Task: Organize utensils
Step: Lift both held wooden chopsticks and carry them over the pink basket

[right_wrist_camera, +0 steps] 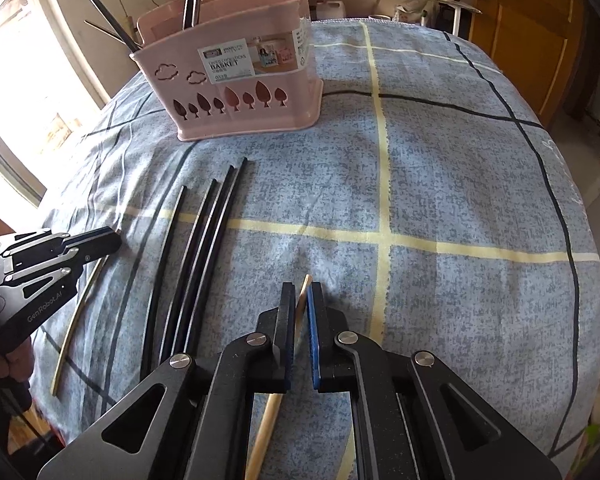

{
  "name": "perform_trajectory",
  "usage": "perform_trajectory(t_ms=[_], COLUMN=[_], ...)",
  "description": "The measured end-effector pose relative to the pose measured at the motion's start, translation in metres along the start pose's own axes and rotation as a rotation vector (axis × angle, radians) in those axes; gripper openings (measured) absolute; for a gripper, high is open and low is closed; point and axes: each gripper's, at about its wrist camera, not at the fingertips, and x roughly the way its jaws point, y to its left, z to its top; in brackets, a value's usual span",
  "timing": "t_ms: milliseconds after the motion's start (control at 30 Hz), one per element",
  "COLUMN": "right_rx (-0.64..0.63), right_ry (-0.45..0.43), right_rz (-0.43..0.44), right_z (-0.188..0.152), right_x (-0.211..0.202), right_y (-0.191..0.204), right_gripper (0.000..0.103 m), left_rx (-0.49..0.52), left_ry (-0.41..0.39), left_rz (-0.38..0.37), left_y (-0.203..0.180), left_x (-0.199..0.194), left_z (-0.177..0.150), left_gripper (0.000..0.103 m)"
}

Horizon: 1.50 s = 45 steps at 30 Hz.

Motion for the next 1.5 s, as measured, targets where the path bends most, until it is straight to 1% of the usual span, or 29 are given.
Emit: perform_trajectory(t_ms=[167, 400, 533, 700, 833, 967, 1067, 1300, 1367, 1467, 1500], right_rx=[-0.015, -0.036, -0.055, -0.071, -0.074, -0.071, -0.070, -0.076, -0.073, -0.074, -0.075], right_ry=[-0.055, -0.170, -0.251, -0.336, -0.386, -0.410, -0.405, -0.404, -0.403, -0.402, -0.401], right_rz=[0.017, 0.031, 0.024, 0.010, 0.006, 0.007, 0.009, 0.011, 0.010, 0.008, 0.007], right_z=[0.011, 0.038, 0.054, 0.070, 0.077, 0.078, 0.074, 0.061, 0.059, 0.055, 0.053], right_x=[-0.019, -0.059, -0.086, -0.111, -0.125, -0.131, -0.130, -0.137, -0.138, -0.141, -0.142], right_y=[0.003, 0.007, 0.010, 0.012, 0.014, 0.013, 0.014, 0.012, 0.012, 0.012, 0.012], right_gripper=[0.005, 0.004, 0.004, 0.004, 0.004, 0.004, 0.004, 0.004, 0.004, 0.004, 0.004], left_rx=[-0.024, -0.041, -0.050, -0.055, -0.066, -0.070, -0.075, -0.082, -0.079, -0.085, -0.080], left_ry=[-0.058, -0.195, -0.270, -0.347, -0.394, -0.406, -0.398, -0.348, -0.358, -0.357, -0.355], left_rz=[-0.023, -0.047, -0.054, -0.050, -0.059, -0.069, -0.082, -0.095, -0.082, -0.090, -0.080], left_y=[0.006, 0.016, 0.023, 0.030, 0.035, 0.034, 0.034, 0.032, 0.032, 0.033, 0.033], left_x=[-0.023, -0.076, -0.104, -0.129, -0.142, -0.148, -0.147, -0.140, -0.144, -0.150, -0.152], left_z=[0.009, 0.036, 0.052, 0.070, 0.079, 0.079, 0.076, 0.056, 0.049, 0.041, 0.038], left_gripper=[0.004, 0.004, 0.004, 0.004, 0.004, 0.004, 0.004, 0.004, 0.004, 0.004, 0.004])
